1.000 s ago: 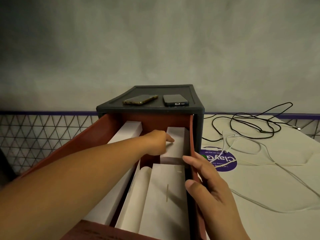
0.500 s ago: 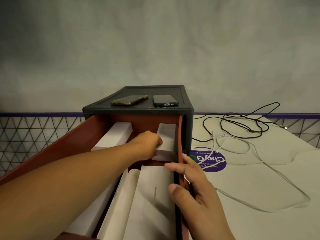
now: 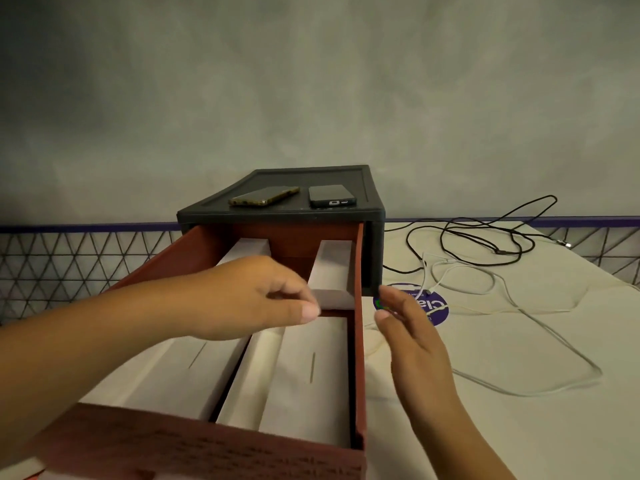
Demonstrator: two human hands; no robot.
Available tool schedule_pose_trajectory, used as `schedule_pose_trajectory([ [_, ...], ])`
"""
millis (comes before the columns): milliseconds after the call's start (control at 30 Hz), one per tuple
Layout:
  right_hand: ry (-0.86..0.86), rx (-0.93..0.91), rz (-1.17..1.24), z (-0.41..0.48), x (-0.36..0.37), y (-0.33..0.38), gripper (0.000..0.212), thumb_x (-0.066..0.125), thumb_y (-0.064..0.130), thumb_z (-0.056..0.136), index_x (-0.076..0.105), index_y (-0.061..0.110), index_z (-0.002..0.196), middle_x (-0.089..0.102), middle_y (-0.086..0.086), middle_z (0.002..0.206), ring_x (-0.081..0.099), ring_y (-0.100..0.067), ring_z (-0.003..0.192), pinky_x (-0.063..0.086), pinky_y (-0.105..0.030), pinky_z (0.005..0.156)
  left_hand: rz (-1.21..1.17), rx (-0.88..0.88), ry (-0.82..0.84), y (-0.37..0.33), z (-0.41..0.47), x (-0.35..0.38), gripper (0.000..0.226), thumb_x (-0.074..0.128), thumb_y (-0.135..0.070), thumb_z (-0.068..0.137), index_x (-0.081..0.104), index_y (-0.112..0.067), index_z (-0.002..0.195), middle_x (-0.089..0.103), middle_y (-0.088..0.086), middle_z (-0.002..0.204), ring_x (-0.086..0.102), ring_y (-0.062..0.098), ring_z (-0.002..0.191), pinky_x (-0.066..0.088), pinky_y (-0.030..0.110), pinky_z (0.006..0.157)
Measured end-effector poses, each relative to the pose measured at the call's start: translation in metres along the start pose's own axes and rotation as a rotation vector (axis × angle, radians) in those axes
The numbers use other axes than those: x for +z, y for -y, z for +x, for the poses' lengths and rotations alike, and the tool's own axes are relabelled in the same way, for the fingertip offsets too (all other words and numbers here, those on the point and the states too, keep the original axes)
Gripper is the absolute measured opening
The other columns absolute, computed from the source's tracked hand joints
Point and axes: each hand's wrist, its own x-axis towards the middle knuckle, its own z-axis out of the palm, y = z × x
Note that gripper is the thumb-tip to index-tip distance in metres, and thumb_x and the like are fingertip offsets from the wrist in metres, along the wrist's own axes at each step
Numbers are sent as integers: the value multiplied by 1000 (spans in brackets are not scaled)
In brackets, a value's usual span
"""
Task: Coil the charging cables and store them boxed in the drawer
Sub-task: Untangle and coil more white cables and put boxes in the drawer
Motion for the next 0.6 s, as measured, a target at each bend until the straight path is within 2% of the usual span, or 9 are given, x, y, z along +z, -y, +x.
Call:
schedule_pose_trajectory([
  [67,-51,36,-172,6,-5,-7,35,51,19,93,52,28,127,54,5,130,49,-13,118,40,-25,91,-110,-21,44,1,-22,-1,34,55,-55,70,71,-35,93,68,-22,96,62,-5,92,49,12,80],
  [200,-32,25,-597,16,-15,-28,47,51,19,90,43,23,136,41,-1,142,41,-19,126,34,-30,98,-196,-7,172,8,-52,7,45,69,-67,56,68,-45,95,68,-22,94,64,0,89,51,17,80],
  [267,20,122,-838,21,-19,-39,52,47,26,89,37,25,140,29,-2,150,30,-23,135,25,-39,108,-123,-21,225,10,-62,13,35,77,-55,60,67,-49,93,67,-25,93,63,-1,90,50,17,81],
  [333,112,247,-1035,25,-23,-47,53,43,33,90,32,31,141,19,0,154,19,-24,141,15,-49,112,-23,-14,224,11,-69,18,15,77,-39,72,69,-49,80,67,-27,86,63,-2,84,47,12,74],
  [433,244,293,-1153,25,-26,-57,53,39,38,90,26,35,141,18,2,154,10,-27,143,8,-55,112,112,8,161,10,-74,22,15,70,-35,81,65,-44,70,64,-25,78,61,-1,79,44,12,67],
  [533,295,286,-1162,25,-26,-60,60,37,44,91,12,38,146,7,8,157,0,-30,145,2,-57,111,131,26,75,8,-68,21,6,69,-32,82,68,-33,76,65,-17,76,62,4,76,49,23,69],
  [600,336,272,-1190,25,-27,-60,62,34,49,92,7,38,147,2,9,157,-4,-31,145,1,-59,110,137,58,11,7,-56,17,9,70,-27,82,68,-30,74,65,-16,75,62,3,75,47,21,68],
])
